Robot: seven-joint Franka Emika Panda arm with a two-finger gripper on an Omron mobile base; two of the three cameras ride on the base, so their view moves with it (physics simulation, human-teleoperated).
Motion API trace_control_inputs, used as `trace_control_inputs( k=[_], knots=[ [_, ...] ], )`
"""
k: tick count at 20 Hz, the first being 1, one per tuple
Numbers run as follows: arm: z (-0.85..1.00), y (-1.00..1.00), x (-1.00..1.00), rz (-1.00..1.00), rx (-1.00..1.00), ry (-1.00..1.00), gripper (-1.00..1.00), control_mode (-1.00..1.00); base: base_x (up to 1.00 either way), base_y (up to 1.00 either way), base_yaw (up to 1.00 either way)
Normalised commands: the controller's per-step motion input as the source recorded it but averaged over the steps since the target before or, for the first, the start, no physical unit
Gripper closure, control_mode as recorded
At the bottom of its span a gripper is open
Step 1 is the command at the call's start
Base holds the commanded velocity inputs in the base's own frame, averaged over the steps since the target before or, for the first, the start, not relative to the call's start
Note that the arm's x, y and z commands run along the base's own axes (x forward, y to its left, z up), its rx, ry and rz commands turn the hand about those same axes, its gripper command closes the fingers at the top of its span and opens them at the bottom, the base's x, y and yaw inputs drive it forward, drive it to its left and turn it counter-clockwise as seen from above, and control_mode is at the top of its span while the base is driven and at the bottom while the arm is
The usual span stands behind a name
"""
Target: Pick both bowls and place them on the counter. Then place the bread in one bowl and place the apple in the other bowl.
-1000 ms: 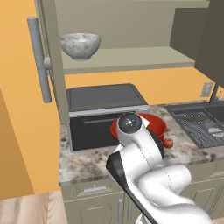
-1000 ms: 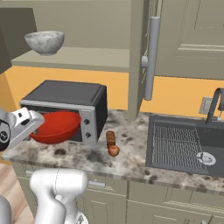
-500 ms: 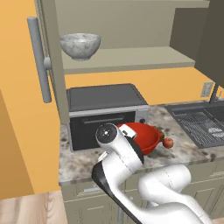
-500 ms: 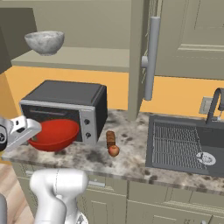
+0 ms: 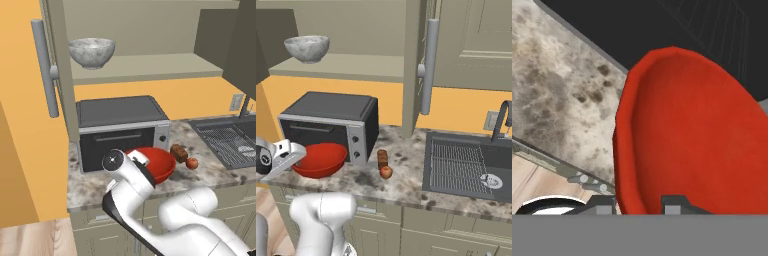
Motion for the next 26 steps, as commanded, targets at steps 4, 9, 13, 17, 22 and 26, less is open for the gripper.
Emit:
trace_control_inputs(
  k=[4, 9, 13, 17, 22, 26],
  knots=[
    [-0.38, 0.00, 0.17, 0.00, 0.02, 0.00, 1.00, -1.00, 0.00, 0.00, 0.00],
    [-0.40, 0.00, 0.13, 0.00, 0.05, 0.00, 1.00, -1.00, 0.00, 0.00, 0.00],
    [-0.40, 0.00, 0.16, 0.00, 0.05, 0.00, 1.00, -1.00, 0.00, 0.00, 0.00],
    [-0.33, 0.01, 0.19, 0.00, 0.03, 0.00, 1.00, -1.00, 0.00, 0.00, 0.00],
    [-0.23, 0.07, 0.15, 0.00, 0.00, 0.00, 1.00, -1.00, 0.00, 0.00, 0.00],
    [-0.16, 0.03, 0.01, 0.00, 0.00, 0.00, -1.00, -1.00, 0.00, 0.00, 0.00]
  ],
)
